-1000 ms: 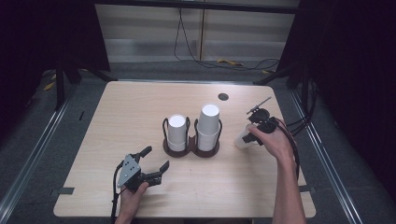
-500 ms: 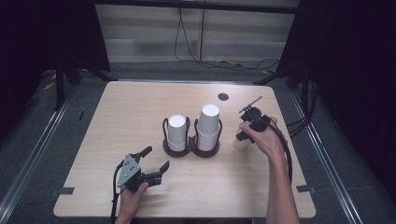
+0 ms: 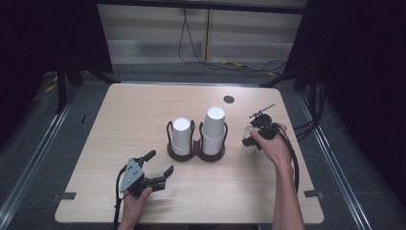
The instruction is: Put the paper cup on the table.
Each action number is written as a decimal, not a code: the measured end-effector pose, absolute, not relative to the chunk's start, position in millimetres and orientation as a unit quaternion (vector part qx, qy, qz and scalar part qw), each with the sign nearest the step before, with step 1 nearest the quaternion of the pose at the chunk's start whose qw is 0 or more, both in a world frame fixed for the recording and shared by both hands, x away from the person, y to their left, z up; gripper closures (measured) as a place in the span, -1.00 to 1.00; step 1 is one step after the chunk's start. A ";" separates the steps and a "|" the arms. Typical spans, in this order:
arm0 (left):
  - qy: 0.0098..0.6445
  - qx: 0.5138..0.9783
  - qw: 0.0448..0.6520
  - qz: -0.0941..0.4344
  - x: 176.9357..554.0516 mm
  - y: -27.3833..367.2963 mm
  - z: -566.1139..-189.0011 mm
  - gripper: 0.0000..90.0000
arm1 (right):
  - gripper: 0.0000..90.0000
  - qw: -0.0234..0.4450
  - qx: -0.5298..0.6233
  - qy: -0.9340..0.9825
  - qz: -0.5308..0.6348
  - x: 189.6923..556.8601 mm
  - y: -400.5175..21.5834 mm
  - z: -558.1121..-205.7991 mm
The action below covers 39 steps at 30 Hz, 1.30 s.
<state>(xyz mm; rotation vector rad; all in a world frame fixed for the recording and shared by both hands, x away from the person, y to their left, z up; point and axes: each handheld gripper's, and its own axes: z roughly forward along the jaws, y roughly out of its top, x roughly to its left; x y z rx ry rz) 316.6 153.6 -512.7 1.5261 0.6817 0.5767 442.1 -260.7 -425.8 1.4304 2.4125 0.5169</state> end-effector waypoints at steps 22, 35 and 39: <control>0.302 0.664 0.636 0.253 316.6 153.4 -512.8 -0.65 | -0.69 0.181 0.528 0.788 0.259 409.7 -274.1 -435.8; 0.300 0.665 0.635 0.252 316.7 153.4 -512.8 -0.65 | -0.70 0.230 0.544 0.752 0.292 388.0 -270.8 -437.6; 0.302 0.664 0.636 0.252 316.9 153.5 -512.8 -0.65 | -0.69 0.244 0.552 0.739 0.301 378.2 -272.0 -439.0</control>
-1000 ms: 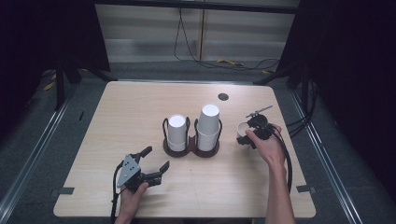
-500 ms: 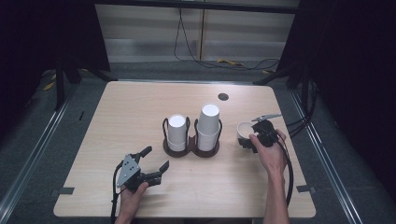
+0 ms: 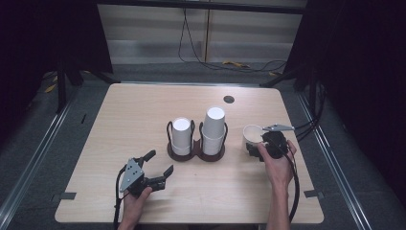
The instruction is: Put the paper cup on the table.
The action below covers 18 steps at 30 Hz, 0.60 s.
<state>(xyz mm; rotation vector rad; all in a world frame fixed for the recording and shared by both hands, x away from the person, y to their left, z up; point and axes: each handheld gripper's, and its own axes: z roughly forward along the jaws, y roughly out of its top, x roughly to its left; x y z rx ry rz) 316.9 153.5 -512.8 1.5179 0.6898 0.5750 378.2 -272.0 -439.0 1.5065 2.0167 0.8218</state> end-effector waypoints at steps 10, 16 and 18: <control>0.306 0.661 0.637 0.253 316.6 154.0 -513.0 -0.65 | -0.70 0.293 0.550 0.707 0.334 341.0 -266.2 -449.0; 0.307 0.660 0.635 0.259 315.8 154.1 -513.0 -0.65 | -0.70 0.325 0.537 0.685 0.370 314.8 -255.2 -460.4; 0.309 0.659 0.635 0.260 315.8 153.5 -513.0 -0.65 | -0.70 0.324 0.526 0.682 0.392 307.6 -251.8 -465.7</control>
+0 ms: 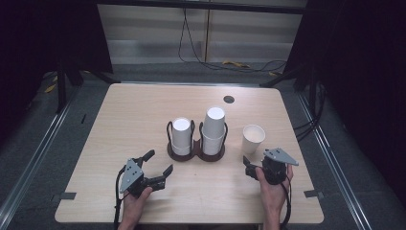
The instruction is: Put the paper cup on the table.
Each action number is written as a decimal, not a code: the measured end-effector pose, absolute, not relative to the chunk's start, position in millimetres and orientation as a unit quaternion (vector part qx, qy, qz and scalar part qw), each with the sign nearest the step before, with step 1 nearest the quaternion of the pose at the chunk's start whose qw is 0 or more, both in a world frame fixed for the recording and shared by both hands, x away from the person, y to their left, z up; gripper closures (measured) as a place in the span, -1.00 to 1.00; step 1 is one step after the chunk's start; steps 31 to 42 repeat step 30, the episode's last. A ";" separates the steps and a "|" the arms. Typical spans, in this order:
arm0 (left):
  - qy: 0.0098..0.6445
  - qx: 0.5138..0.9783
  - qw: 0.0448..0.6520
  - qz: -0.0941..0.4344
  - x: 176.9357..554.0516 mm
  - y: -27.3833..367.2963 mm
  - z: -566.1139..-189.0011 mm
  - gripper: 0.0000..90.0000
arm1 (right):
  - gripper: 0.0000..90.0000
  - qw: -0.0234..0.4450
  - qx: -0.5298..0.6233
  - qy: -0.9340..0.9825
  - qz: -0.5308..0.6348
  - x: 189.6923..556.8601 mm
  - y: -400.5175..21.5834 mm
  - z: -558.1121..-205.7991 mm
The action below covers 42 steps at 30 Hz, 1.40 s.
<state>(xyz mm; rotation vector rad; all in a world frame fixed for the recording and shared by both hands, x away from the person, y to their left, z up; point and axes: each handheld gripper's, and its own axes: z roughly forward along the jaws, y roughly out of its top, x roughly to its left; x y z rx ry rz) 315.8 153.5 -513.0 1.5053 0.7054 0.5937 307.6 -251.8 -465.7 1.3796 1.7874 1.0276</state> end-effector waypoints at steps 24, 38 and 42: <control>0.313 0.658 0.635 0.259 316.4 154.4 -513.0 -0.65 | -0.70 0.371 0.446 0.619 0.530 289.8 -172.2 -501.5; 0.312 0.657 0.636 0.258 316.4 154.5 -513.1 -0.65 | -0.70 0.377 0.427 0.617 0.542 285.9 -172.3 -502.5; 0.312 0.657 0.636 0.258 316.4 154.5 -513.1 -0.65 | -0.70 0.377 0.427 0.617 0.542 285.9 -172.3 -502.5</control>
